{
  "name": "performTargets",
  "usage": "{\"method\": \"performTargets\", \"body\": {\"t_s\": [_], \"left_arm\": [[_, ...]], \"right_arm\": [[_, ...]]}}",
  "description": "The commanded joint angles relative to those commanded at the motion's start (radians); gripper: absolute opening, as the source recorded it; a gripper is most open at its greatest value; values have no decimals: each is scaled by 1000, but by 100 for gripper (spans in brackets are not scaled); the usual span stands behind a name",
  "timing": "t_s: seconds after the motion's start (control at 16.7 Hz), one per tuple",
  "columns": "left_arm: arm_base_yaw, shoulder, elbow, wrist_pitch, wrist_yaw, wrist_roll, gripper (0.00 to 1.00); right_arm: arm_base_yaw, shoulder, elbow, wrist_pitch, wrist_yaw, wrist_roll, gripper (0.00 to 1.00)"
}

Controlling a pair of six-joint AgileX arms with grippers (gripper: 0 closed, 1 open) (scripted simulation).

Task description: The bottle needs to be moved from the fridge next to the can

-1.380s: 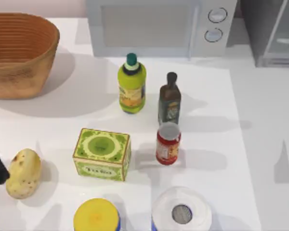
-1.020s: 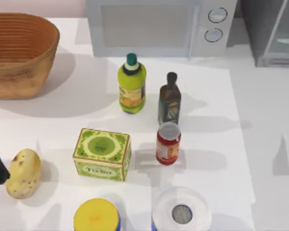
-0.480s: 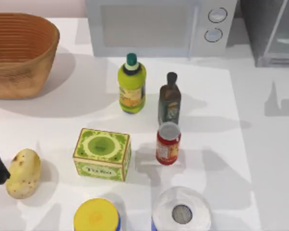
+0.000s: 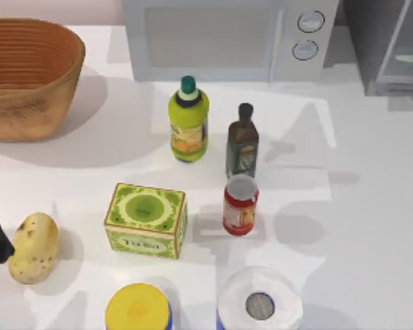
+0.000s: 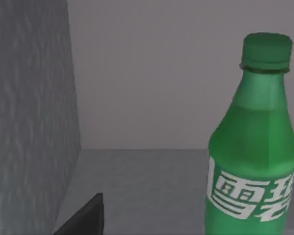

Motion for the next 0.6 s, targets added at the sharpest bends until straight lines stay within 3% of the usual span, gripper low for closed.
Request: {"method": "performTargets", "body": {"t_s": [0.3, 0.6], "left_arm": [[0, 0, 0, 0, 0, 0, 100], [0, 0, 0, 0, 0, 0, 100]], "right_arm": [[-31, 280, 140, 159, -24, -2, 100], [-35, 320, 162, 184, -27, -2, 100]]}}
